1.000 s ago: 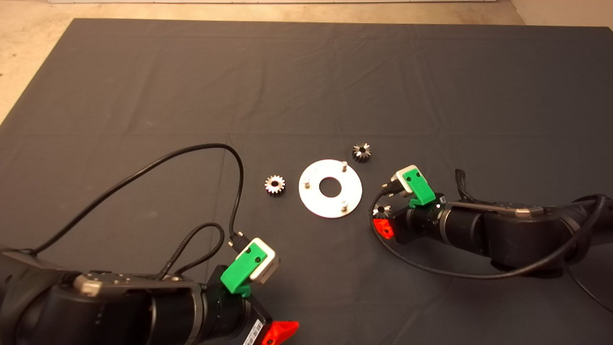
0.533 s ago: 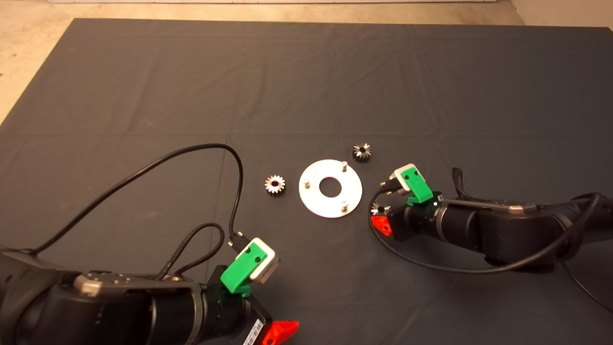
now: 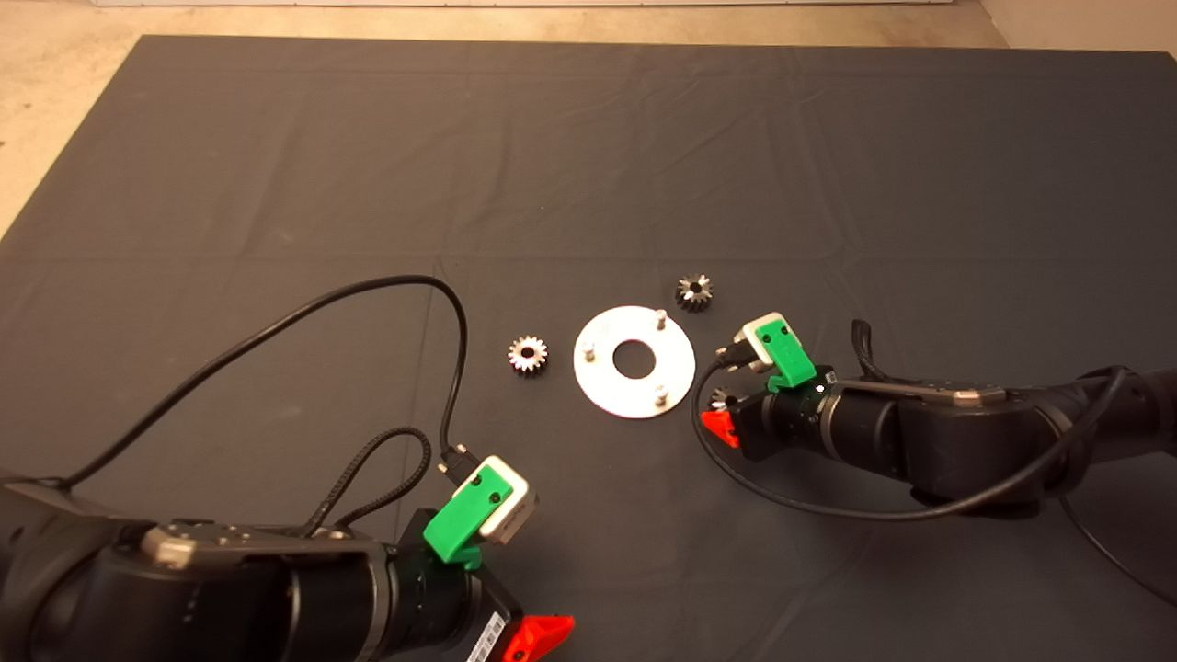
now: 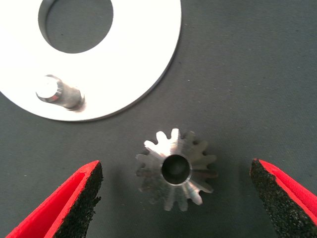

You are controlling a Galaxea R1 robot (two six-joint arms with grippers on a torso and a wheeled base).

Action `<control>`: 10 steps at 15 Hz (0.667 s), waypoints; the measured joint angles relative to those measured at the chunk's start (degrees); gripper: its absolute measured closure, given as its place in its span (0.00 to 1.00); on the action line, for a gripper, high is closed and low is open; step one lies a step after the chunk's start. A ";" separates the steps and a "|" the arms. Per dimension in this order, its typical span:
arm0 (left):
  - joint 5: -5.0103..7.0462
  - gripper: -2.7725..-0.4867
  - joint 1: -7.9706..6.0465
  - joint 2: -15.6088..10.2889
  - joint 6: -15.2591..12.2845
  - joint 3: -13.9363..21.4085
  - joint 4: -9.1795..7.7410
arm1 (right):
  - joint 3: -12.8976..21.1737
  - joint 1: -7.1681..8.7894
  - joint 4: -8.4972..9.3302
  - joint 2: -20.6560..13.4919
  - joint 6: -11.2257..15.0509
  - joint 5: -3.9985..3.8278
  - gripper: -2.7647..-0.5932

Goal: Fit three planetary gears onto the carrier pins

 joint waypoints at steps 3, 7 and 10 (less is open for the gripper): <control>0.00 0.06 0.00 0.00 0.00 0.00 0.00 | 0.00 -0.02 0.00 0.05 0.00 0.02 0.31; 0.00 0.06 0.00 0.00 0.00 0.00 0.00 | 0.00 -0.05 0.00 0.05 -0.02 0.02 0.38; -0.02 0.06 0.00 0.00 0.00 0.00 0.00 | 0.00 -0.46 -0.01 0.05 -0.02 0.02 0.44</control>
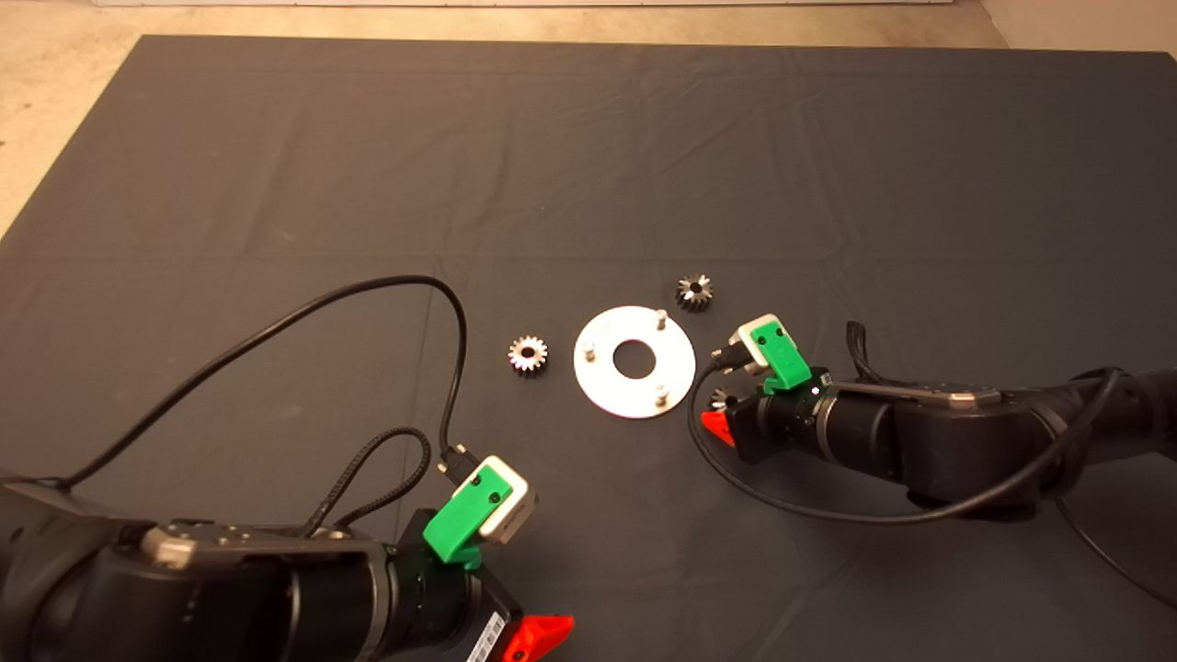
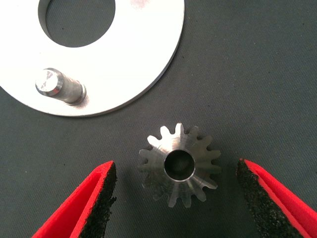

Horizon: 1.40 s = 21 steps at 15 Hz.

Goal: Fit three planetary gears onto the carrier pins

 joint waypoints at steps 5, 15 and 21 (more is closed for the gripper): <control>0.02 0.06 0.02 -0.05 0.00 0.00 0.00 | 0.01 -0.02 0.01 -0.02 0.00 -0.01 0.50; -0.01 0.06 0.00 -0.16 0.00 0.00 0.00 | 0.22 -0.47 -0.04 -0.30 -0.01 -0.04 0.64; -0.01 0.06 0.00 -0.33 0.00 0.00 0.00 | 0.22 -0.51 -0.04 -0.33 -0.02 -0.09 0.71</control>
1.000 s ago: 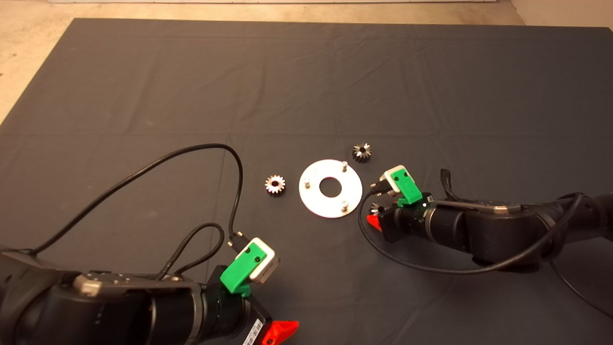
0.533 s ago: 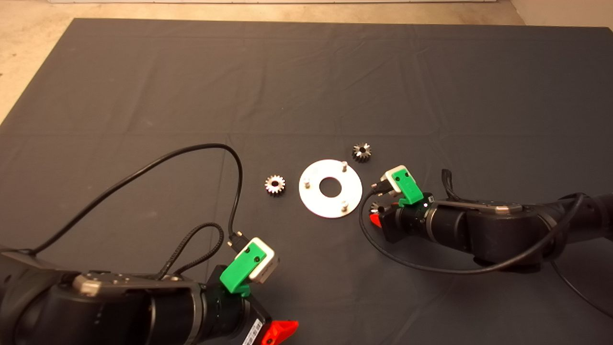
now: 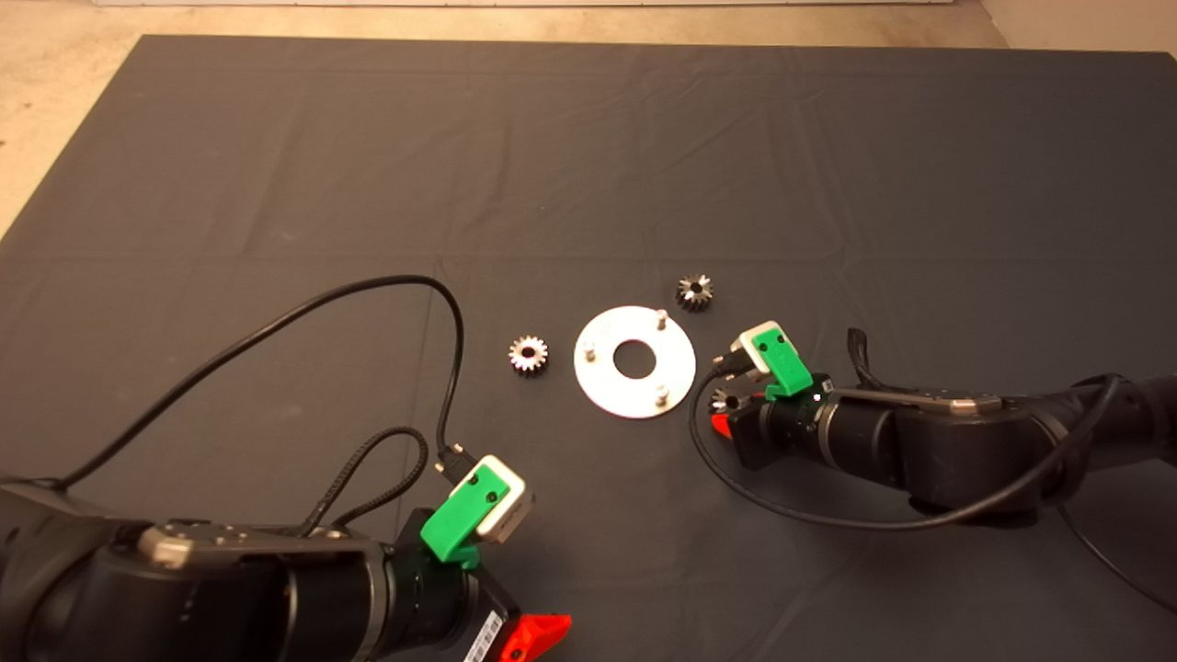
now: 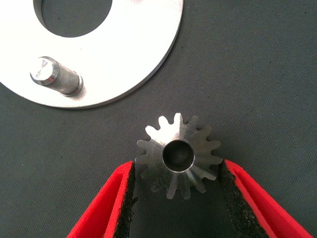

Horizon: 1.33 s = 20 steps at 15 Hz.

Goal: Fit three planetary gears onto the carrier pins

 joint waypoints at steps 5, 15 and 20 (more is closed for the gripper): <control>0.00 0.06 0.00 0.00 0.00 0.00 0.00 | 0.00 0.00 -0.02 0.00 -0.01 0.00 0.71; -0.05 0.06 0.00 0.00 -0.51 0.00 0.00 | -0.22 0.00 -0.02 -0.20 -0.01 0.00 0.68; -0.05 0.06 0.00 0.00 -0.55 0.00 0.00 | -0.22 0.02 -0.02 -0.28 -0.01 0.02 0.68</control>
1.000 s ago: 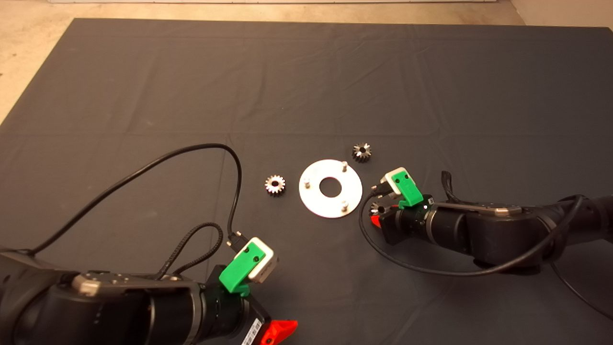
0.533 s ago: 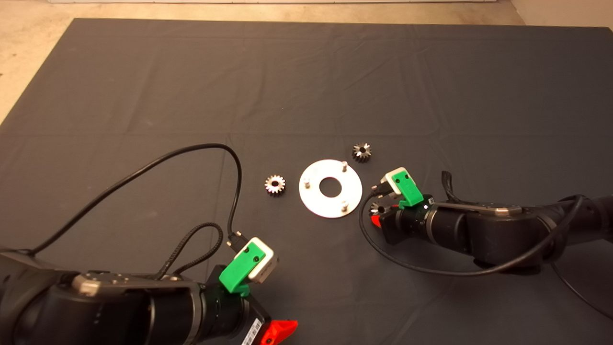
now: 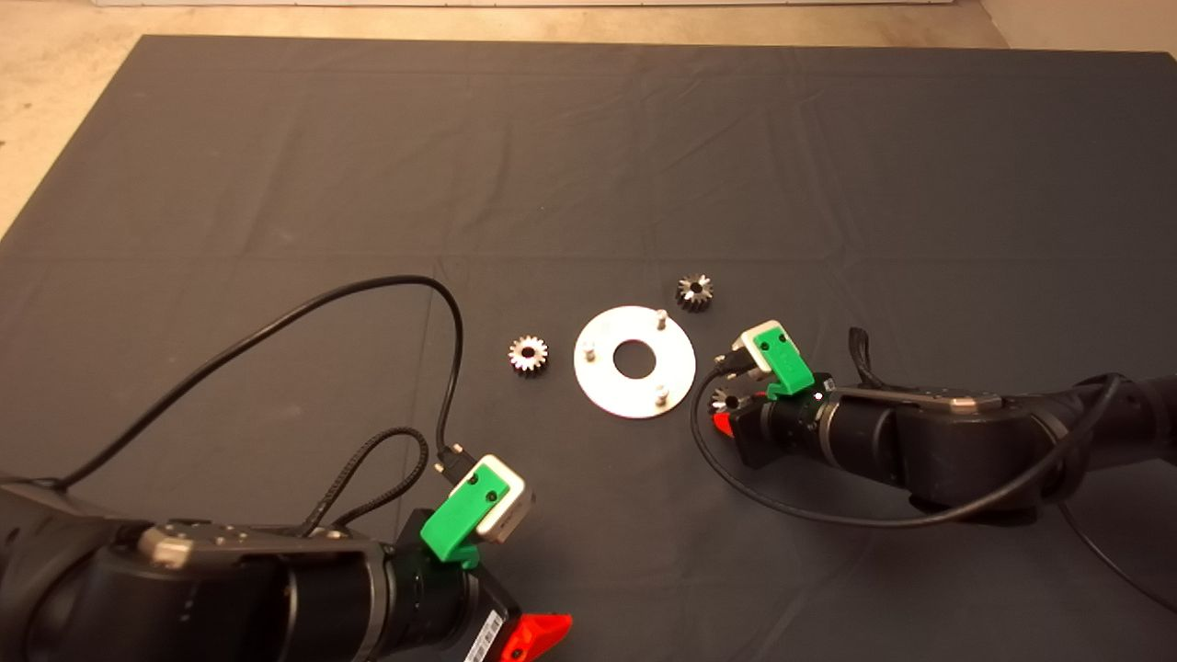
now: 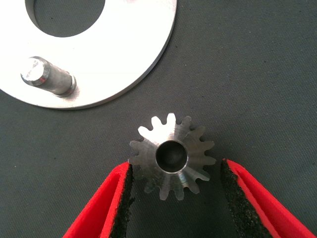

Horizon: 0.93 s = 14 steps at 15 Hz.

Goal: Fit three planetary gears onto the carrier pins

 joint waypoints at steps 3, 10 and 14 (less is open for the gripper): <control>-0.02 0.06 0.00 0.00 0.00 0.00 0.00 | 0.00 -0.02 -0.11 -0.02 -0.01 -0.02 0.68; -0.16 0.06 0.00 0.00 0.00 0.00 0.00 | -0.30 -0.03 -1.61 0.00 0.00 0.39 0.68; -0.19 0.06 0.00 0.02 -0.16 0.00 0.00 | -0.30 -0.38 -1.91 -0.02 0.00 0.39 0.68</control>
